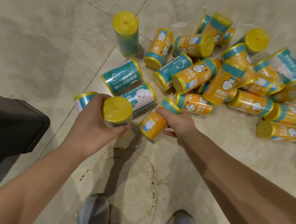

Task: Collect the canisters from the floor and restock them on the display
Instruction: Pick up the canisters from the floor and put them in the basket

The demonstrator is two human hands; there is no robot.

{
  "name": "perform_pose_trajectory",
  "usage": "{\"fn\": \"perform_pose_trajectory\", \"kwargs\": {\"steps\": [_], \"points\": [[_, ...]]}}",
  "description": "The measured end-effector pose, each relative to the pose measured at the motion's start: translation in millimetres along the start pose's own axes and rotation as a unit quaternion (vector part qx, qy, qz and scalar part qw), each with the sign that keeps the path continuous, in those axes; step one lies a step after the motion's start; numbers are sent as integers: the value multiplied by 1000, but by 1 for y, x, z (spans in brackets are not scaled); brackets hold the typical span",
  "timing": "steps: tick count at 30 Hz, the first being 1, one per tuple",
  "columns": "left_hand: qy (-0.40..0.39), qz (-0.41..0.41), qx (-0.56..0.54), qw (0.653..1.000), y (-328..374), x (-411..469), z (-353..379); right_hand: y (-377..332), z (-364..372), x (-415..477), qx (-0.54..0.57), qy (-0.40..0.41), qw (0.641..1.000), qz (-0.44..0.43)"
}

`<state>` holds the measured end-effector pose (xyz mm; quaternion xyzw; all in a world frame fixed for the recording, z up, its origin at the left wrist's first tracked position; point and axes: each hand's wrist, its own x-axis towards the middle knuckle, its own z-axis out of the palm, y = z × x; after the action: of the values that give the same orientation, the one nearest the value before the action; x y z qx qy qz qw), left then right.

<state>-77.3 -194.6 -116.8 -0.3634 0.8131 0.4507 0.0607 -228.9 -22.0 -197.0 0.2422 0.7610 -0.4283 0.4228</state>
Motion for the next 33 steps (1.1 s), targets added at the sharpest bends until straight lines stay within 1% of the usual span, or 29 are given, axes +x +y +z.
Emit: {"fn": "perform_pose_trajectory", "kwargs": {"steps": [3, 6, 9, 11, 13, 19, 22, 25, 29, 33], "points": [[9, 10, -7, 1000, 29, -13, -29, -23, -28, -50, -38, -13, 992, -118], [27, 19, -12, 999, 76, -32, -63, -60, -62, -117, -68, -33, 973, -220], [35, 37, -19, 999, 135, -55, -109, -109, -94, -194, -114, -36, 948, -296], [30, 70, -20, 997, 185, -72, -148, -143, -120, -251, -122, -37, 933, -336], [18, 85, -22, 996, 223, -85, -179, -167, -136, -293, -135, -36, 923, -360], [11, 167, -47, 985, 384, -166, -317, -264, -209, -482, -116, -7, 887, -447], [21, 209, -63, 976, 454, -217, -380, -312, -245, -576, -119, 7, 857, -501], [22, 252, -106, 962, 520, -269, -432, -351, -274, -670, -125, 12, 828, -546], [35, 312, -112, 943, 586, -335, -489, -378, -297, -772, -120, 13, 801, -586], [61, 346, -129, 927, 625, -390, -529, -385, -309, -847, -97, 21, 785, -611]]}}
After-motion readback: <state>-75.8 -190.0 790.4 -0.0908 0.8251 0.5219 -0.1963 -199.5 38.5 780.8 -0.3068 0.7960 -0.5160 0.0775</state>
